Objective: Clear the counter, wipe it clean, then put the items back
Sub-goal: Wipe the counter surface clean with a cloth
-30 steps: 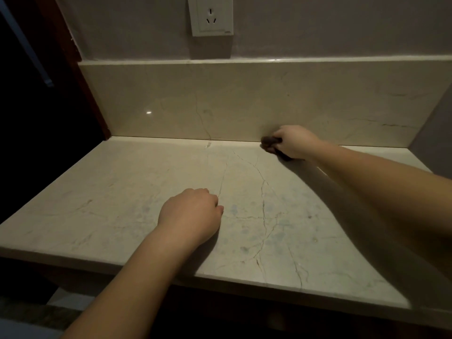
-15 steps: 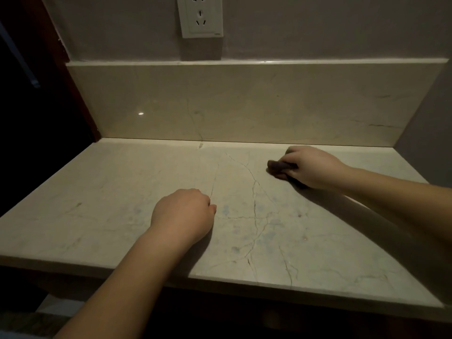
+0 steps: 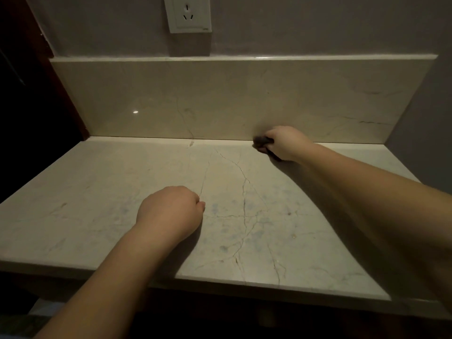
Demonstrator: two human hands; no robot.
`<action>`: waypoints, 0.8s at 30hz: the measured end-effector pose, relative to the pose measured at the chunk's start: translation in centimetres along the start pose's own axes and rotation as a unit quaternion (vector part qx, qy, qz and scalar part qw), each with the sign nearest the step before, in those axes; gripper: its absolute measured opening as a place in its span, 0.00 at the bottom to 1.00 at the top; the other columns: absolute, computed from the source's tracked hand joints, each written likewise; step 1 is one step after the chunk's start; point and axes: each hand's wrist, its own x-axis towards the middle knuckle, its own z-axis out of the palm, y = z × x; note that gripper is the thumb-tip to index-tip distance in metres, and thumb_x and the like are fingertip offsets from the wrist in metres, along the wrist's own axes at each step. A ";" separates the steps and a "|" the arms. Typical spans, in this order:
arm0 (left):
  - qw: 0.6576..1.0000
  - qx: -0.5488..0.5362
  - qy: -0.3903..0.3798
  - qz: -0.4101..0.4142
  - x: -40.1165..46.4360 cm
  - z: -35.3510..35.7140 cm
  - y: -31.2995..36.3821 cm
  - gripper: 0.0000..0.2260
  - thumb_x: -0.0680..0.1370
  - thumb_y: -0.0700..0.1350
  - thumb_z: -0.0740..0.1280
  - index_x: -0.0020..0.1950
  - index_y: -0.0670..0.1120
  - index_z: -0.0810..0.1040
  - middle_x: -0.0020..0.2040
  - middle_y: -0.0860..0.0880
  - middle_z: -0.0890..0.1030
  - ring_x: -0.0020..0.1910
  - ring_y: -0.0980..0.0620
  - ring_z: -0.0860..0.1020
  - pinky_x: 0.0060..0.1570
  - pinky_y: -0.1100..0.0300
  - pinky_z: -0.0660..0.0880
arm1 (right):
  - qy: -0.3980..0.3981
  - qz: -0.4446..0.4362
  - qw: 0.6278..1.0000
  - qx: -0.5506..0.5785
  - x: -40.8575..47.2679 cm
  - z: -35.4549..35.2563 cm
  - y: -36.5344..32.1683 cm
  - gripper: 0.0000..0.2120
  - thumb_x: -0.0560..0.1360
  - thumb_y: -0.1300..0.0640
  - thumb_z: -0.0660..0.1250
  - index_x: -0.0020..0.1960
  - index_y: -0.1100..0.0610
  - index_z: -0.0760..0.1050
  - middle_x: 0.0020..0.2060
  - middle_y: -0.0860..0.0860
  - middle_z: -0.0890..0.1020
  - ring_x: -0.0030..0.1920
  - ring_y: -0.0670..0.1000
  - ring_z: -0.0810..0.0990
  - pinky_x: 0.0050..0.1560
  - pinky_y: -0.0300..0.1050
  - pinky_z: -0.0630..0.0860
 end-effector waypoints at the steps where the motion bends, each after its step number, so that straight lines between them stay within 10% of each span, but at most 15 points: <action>1: 1.000 -0.002 0.000 -0.002 0.0 0.0 0.0 0.17 0.82 0.54 0.53 0.55 0.52 0.81 0.49 0.52 0.80 0.47 0.50 0.77 0.44 0.56 0.75 | -0.023 -0.013 1.000 0.008 -0.9 -0.5 -0.2 0.12 0.78 0.53 0.62 0.58 0.53 0.78 0.53 0.54 0.78 0.55 0.58 0.75 0.46 0.45 0.67; 10: 1.000 -0.003 0.006 0.007 -0.4 0.0 0.2 0.17 0.82 0.54 0.53 0.55 0.52 0.80 0.48 0.53 0.79 0.45 0.52 0.76 0.41 0.57 0.72 | -0.159 -0.118 0.975 0.098 -13.4 -4.2 -2.2 0.12 0.77 0.52 0.65 0.59 0.46 0.79 0.52 0.39 0.76 0.50 0.43 0.74 0.50 0.39 0.70; 24: 1.000 0.007 0.004 0.018 -1.1 -0.8 0.4 0.18 0.83 0.54 0.53 0.64 0.52 0.77 0.58 0.52 0.79 0.55 0.50 0.77 0.52 0.55 0.75 | -0.067 0.036 0.995 0.068 -6.8 -3.4 2.5 0.13 0.75 0.55 0.66 0.58 0.48 0.79 0.52 0.49 0.81 0.47 0.50 0.73 0.44 0.42 0.66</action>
